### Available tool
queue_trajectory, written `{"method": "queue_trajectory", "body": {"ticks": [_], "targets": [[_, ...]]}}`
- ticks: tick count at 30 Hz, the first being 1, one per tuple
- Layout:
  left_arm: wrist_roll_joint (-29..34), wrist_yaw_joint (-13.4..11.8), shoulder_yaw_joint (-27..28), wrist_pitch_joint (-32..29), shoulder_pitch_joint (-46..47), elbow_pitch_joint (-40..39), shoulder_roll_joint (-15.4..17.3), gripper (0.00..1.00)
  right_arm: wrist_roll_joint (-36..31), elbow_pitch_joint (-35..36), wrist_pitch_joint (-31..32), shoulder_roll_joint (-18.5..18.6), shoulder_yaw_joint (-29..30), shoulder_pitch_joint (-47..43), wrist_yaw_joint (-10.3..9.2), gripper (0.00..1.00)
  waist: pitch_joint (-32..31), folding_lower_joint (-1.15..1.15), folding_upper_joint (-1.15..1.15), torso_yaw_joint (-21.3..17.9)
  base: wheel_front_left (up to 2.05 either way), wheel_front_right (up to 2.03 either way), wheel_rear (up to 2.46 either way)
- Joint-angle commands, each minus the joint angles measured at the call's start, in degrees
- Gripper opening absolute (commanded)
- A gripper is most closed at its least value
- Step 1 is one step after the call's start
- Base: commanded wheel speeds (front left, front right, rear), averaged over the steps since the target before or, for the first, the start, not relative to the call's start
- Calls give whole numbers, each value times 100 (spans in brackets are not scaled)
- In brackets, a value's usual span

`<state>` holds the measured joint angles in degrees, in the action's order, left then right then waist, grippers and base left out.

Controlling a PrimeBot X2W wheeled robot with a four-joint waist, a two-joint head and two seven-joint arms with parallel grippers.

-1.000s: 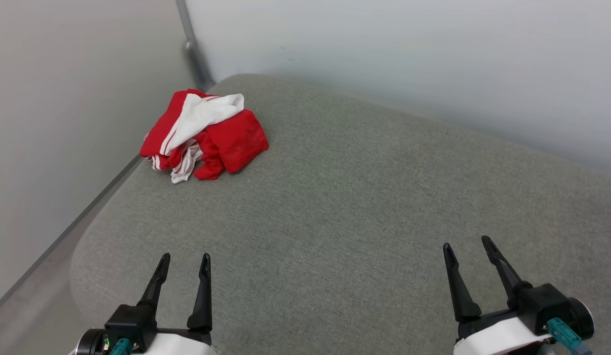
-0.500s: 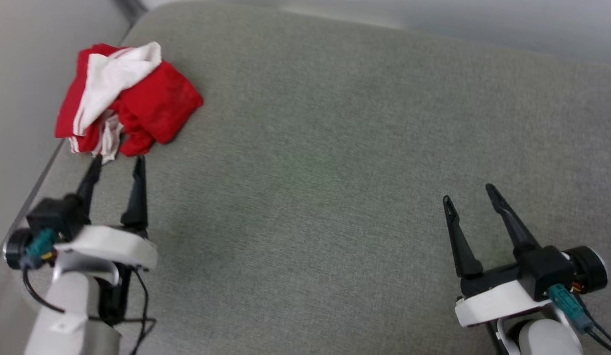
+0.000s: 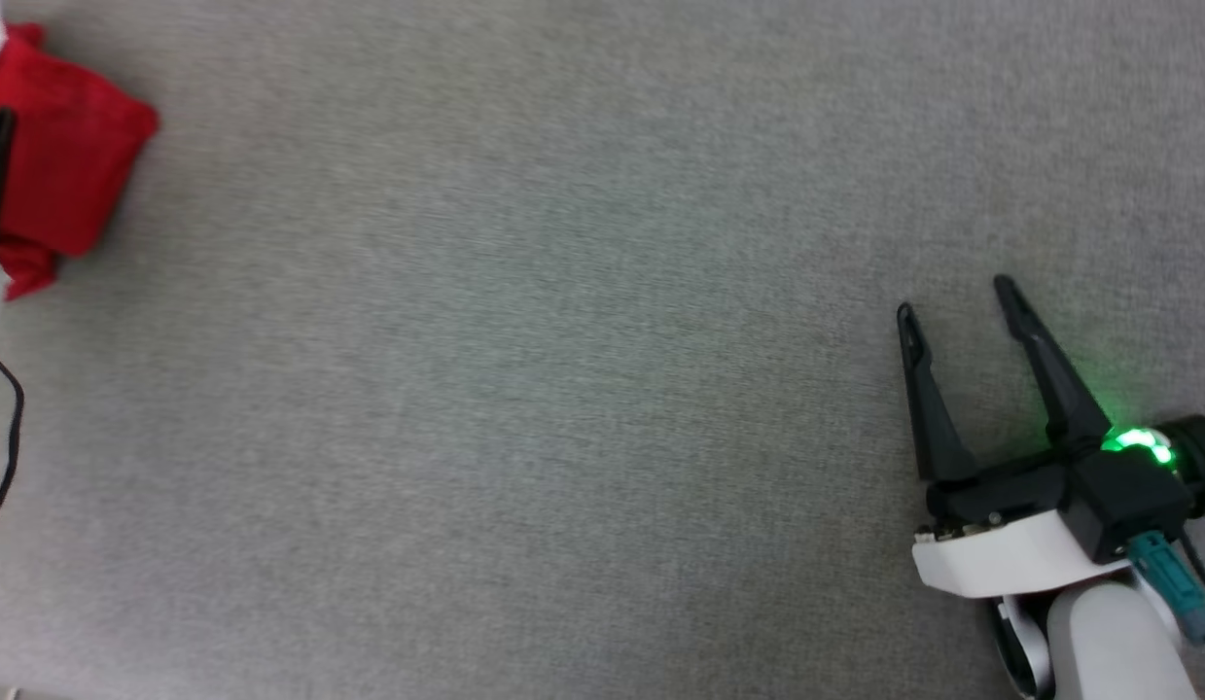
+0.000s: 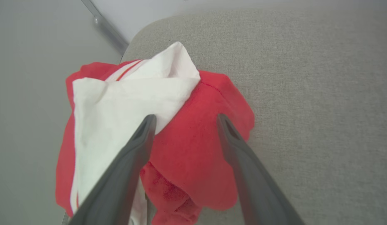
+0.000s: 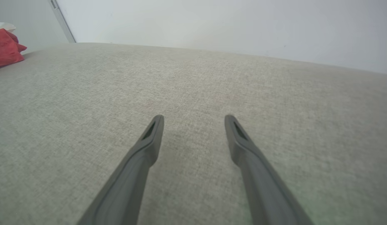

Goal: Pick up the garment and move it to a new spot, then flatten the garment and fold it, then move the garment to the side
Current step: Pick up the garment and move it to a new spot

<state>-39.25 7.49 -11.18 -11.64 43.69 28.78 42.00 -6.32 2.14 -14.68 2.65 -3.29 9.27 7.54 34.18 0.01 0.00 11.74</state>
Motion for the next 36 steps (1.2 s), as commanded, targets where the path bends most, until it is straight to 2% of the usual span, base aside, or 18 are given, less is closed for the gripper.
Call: {"method": "queue_trajectory", "body": {"ticks": [1, 4, 6, 13, 14, 15, 17, 22, 26, 31, 36], "targets": [[-251, -10, -93, -313, 156, 52, 85, 100, -45, -77, 14, 43, 80, 75, -10, 100, 377, -1, 0, -274, 0, 0, 0], [-704, -9, -308, -946, 370, 113, 435, 100, -58, -126, 32, 57, 80, 93, -11, 100, 535, -1, 0, -358, 0, 0, 0], [-987, -9, -455, -1296, 424, 148, 557, 100, -51, -158, 33, 71, 81, 105, -12, 100, 624, -1, 0, -403, 0, 0, 0], [-1523, -10, -798, -1893, 333, 346, 753, 100, -29, -293, 43, 100, 90, 159, -15, 100, 765, -1, 0, -479, 0, 0, 0], [-1696, -11, -912, -1882, 310, 432, 722, 40, -5, -360, 33, 103, 116, 169, -15, 100, 757, -1, 0, -477, 0, 0, 0], [-1732, -10, -953, -1853, 306, 438, 713, 0, -8, -385, 31, 104, 121, 173, -15, 100, 736, -1, 0, -471, 0, 0, 0], [-1730, -8, -1050, -1694, 286, 388, 741, 0, -31, -435, 25, 105, 103, 176, -16, 100, 651, -1, 0, -460, 0, 0, 0], [-1614, -3, -1125, -825, 376, 336, 921, 0, 105, -465, 6, 96, 22, 196, -17, 100, 307, -1, 0, -476, 0, 0, 0], [-1520, -3, -1399, 94, 442, -58, 999, 0, 159, -493, -11, 78, 23, 155, -12, 100, -123, -1, 0, -492, 0, 0, 0], [-1395, -8, -1856, 934, 446, -518, 1157, 0, 280, -530, -49, 34, -49, 100, -8, 100, -721, -1, 0, -557, 0, 0, 0], [-1378, -8, -2372, 1315, 410, -981, 1163, 0, 464, -564, -50, 30, -79, -21, -8, 100, -1265, -1, 0, -708, 0, 0, 0]]}}
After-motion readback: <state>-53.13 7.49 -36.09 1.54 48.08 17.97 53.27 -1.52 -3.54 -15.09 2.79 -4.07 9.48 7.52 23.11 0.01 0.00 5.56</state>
